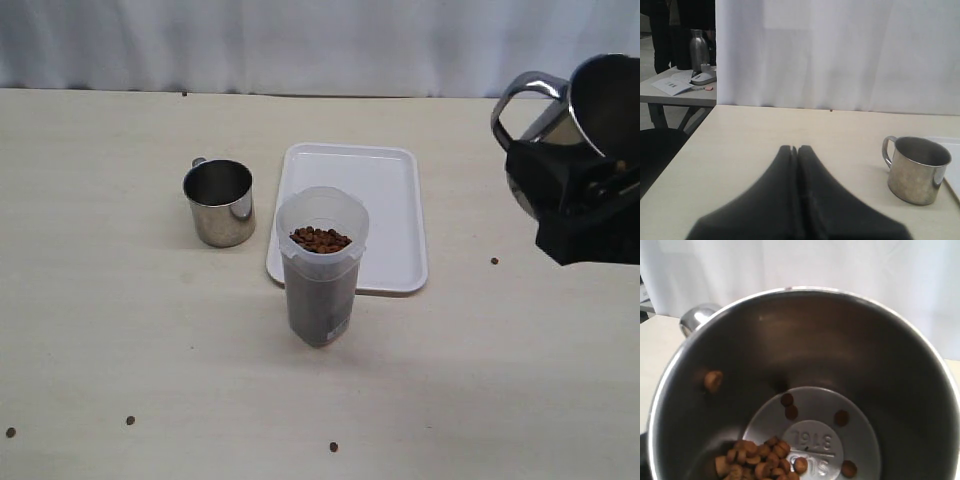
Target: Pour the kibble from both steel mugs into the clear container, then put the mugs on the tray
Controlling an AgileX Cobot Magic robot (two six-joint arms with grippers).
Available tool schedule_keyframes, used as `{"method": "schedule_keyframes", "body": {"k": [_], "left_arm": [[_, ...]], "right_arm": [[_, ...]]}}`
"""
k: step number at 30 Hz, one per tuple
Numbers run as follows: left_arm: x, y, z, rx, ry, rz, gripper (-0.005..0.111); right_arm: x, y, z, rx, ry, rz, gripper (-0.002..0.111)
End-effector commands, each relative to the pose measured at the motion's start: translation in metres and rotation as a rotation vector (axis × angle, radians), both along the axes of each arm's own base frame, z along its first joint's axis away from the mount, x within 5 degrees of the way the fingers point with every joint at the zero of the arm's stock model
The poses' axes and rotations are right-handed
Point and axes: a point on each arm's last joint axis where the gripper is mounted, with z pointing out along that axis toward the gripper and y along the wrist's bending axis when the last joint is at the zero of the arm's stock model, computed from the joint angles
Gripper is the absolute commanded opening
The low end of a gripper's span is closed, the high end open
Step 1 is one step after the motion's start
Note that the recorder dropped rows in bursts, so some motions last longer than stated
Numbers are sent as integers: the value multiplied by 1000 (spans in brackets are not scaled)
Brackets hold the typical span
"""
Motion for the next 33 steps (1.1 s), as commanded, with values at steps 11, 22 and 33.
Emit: {"method": "schedule_keyframes", "body": {"k": [11,22,33], "left_arm": [[0,0,0,-5,-10,-6,0],[0,0,0,-5,-10,-6,0],[0,0,0,-5,-10,-6,0]], "right_arm": [[-2,-10,-3,-27,-50,-46,5],[-11,-15,-16,146,-184,-6,5],[-18,-24,-48,297,-218,-14,5]]}}
